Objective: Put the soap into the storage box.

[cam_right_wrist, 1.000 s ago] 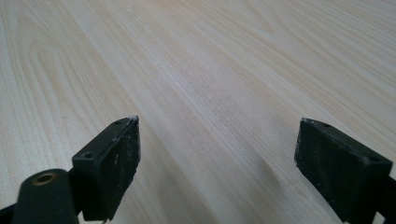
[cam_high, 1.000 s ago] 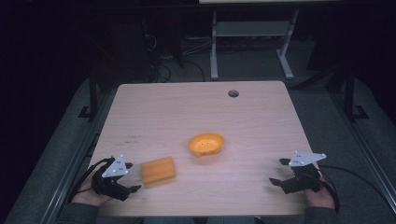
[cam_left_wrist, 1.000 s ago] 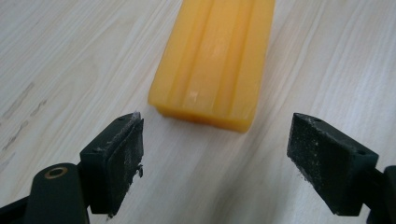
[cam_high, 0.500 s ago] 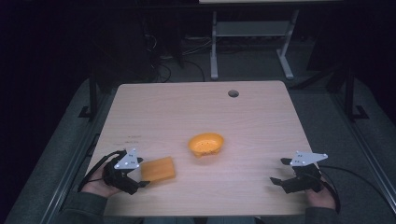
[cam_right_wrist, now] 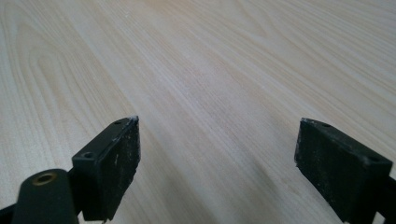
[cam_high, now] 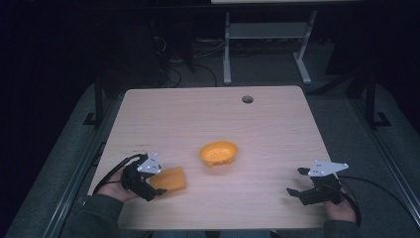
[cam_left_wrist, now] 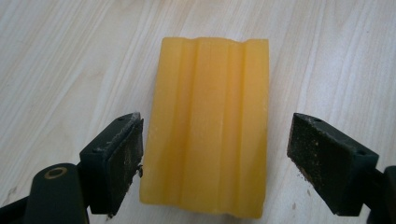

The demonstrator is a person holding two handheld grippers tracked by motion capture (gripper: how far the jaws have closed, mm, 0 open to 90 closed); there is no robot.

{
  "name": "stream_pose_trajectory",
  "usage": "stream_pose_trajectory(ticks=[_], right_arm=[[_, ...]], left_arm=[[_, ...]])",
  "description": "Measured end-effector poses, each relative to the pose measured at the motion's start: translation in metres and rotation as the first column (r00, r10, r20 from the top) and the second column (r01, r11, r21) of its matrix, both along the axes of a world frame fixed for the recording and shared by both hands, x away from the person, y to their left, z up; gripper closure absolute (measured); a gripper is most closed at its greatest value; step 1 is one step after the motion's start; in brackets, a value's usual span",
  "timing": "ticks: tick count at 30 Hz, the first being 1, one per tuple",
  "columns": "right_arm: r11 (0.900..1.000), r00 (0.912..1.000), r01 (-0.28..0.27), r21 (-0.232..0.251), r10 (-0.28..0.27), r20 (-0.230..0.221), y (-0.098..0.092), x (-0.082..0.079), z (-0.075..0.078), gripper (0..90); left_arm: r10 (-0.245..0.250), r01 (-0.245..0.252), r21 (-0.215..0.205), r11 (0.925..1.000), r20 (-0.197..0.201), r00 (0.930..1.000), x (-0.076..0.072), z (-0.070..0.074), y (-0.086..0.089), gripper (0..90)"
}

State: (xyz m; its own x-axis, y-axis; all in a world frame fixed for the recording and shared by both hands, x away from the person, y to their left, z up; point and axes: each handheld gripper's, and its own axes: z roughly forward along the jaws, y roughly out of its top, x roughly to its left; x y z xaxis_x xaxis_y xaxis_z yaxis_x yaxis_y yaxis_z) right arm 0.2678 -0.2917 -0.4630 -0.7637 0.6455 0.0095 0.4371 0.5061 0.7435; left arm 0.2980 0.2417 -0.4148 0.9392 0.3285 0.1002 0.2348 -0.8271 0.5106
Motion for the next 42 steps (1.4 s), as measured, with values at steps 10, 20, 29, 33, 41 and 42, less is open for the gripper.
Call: stream_pose_trajectory(ticks=[10, 20, 29, 33, 41, 42], right_arm=[[1.000, 1.0000, 0.002, 0.005, -0.002, 0.005, -0.001, 0.000, 0.001, 13.7], [1.000, 0.9999, 0.005, 0.006, -0.005, 0.010, -0.001, 0.000, 0.002, 13.7], [1.000, 0.9999, 0.006, 0.007, -0.006, 0.009, 0.000, 0.000, 0.002, 13.7], [1.000, 0.9999, 0.003, 0.008, -0.003, 0.010, 0.000, 0.000, 0.002, 13.7], [1.000, 0.9999, -0.003, 0.004, 0.003, 0.013, 0.001, 0.000, 0.002, 13.7], [1.000, 0.9999, -0.004, 0.006, 0.004, 0.013, 0.001, 0.000, 0.002, 13.7]], left_arm=[[-0.021, 0.022, 0.041, 0.9989, -0.026, 0.9995, 0.010, -0.003, -0.014, 17.7], [-0.031, 0.034, 0.066, 0.9972, -0.047, 0.9984, 0.017, -0.011, -0.021, 17.4], [-0.030, 0.037, 0.089, 0.9953, -0.081, 0.9963, 0.022, -0.019, -0.025, 17.0], [-0.019, 0.029, 0.115, 0.9929, -0.091, 0.9957, 0.024, -0.024, -0.028, 17.0], [-0.037, 0.053, 0.150, 0.9873, -0.107, 0.9936, 0.026, -0.030, -0.031, 17.0], [-0.041, 0.058, 0.149, 0.9872, -0.114, 0.9926, 0.026, -0.030, -0.031, 17.3]])
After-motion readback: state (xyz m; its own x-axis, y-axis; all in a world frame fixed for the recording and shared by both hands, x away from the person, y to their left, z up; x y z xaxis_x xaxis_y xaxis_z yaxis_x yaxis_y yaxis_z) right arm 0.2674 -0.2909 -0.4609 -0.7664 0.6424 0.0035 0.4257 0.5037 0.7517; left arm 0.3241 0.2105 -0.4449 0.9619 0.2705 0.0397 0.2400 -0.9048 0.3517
